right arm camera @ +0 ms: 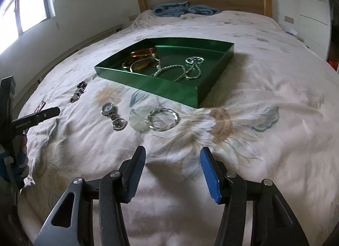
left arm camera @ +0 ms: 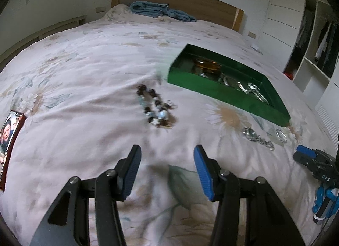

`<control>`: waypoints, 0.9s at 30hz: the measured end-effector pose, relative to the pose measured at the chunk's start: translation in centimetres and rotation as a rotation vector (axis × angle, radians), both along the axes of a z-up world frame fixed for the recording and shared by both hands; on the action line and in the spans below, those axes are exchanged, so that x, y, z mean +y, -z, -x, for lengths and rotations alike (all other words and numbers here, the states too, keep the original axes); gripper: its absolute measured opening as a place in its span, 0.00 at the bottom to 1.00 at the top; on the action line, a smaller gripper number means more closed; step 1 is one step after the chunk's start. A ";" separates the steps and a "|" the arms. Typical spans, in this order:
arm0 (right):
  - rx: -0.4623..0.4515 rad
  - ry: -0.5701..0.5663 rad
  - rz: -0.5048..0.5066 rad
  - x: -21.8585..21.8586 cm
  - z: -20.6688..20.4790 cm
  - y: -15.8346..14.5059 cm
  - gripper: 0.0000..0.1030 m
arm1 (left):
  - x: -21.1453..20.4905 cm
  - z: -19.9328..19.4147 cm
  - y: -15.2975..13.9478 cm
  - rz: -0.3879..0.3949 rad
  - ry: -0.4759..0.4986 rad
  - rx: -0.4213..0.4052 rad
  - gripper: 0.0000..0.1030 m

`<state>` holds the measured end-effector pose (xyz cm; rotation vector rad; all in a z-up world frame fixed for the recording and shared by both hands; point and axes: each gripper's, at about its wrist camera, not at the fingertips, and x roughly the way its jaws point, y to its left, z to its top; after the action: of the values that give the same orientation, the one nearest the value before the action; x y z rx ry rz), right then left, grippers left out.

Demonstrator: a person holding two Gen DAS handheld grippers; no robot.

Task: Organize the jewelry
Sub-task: 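Move the left tool toward the beaded bracelet while the right tool approaches the twisted silver bangle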

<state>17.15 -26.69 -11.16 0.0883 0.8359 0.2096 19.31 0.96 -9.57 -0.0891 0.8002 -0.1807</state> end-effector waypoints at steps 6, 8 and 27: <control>0.003 -0.026 -0.001 0.8 -0.8 0.3 0.52 | 2.1 0.6 0.3 -0.013 -0.040 0.010 0.48; 0.005 -0.029 -0.001 0.8 -1.0 0.4 0.52 | 2.6 0.9 0.6 -0.016 -0.049 0.019 0.48; 0.013 -0.041 -0.009 0.7 -3.0 0.7 0.52 | 0.2 -6.5 1.1 -0.023 -0.006 0.036 0.48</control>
<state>20.13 -25.98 -11.83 0.0812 0.8500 0.2513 25.77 1.14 -10.67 -0.0730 0.8375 -0.1642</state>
